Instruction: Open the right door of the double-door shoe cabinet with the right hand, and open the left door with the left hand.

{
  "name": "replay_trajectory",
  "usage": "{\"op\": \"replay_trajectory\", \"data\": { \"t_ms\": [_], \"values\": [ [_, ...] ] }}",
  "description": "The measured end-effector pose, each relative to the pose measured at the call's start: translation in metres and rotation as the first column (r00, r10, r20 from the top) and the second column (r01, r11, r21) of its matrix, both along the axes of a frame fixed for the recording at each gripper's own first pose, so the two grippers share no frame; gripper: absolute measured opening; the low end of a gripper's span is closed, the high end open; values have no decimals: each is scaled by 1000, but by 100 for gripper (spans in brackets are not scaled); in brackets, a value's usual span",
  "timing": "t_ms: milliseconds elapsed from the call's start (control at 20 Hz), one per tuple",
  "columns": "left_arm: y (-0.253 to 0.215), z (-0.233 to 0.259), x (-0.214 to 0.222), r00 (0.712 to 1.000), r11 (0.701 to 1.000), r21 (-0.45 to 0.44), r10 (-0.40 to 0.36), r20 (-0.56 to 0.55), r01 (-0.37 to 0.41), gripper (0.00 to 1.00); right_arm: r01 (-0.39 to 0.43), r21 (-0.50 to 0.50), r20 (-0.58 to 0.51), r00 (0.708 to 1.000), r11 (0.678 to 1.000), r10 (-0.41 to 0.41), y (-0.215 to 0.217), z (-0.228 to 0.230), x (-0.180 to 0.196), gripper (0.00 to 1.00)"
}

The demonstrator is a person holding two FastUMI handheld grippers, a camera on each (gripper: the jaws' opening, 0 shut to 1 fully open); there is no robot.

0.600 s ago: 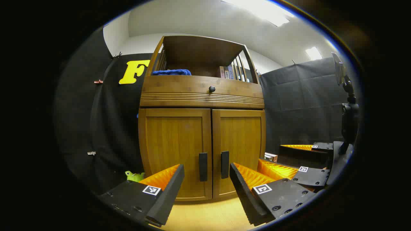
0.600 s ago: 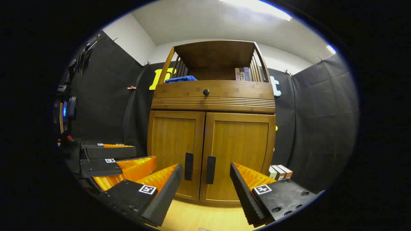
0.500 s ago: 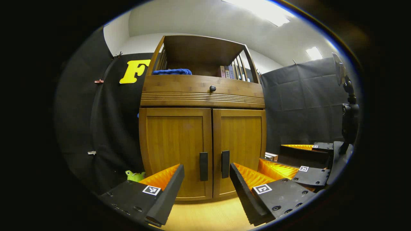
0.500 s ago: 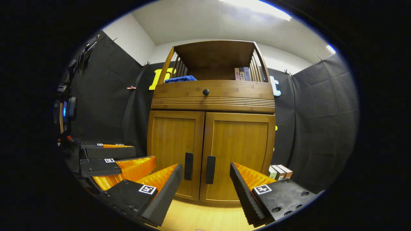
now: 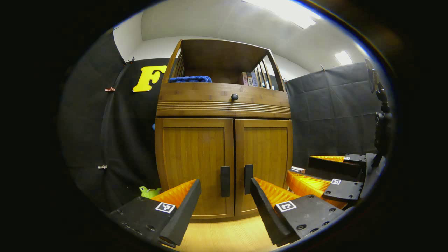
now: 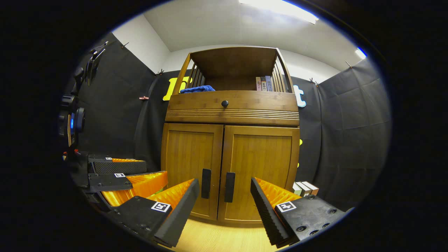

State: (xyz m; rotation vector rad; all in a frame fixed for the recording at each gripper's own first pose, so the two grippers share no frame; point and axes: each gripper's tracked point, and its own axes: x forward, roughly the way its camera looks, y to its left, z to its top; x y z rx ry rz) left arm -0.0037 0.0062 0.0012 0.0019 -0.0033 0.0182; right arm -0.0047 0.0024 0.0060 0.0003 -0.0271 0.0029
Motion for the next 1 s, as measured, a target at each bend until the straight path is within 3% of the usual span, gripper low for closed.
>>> {"op": "replay_trajectory", "data": {
  "t_ms": [600,700,900,1000],
  "values": [
    [-1,-2,-4,1000,1000,5,-17,4,17,89,6,-7,-16,1000,1000,-6,1,-8,6,94],
    [0,-2,-6,1000,1000,2,-18,5,18,92,1,-5,-22,1000,1000,-1,2,-11,11,94],
    [7,-3,-10,1000,1000,-1,-17,7,17,87,-6,-1,-23,1000,1000,6,8,-17,25,94],
    [12,-4,-13,1000,1000,-3,-11,6,12,89,-2,-3,-27,1000,1000,2,9,-22,36,94]
  ]
}}
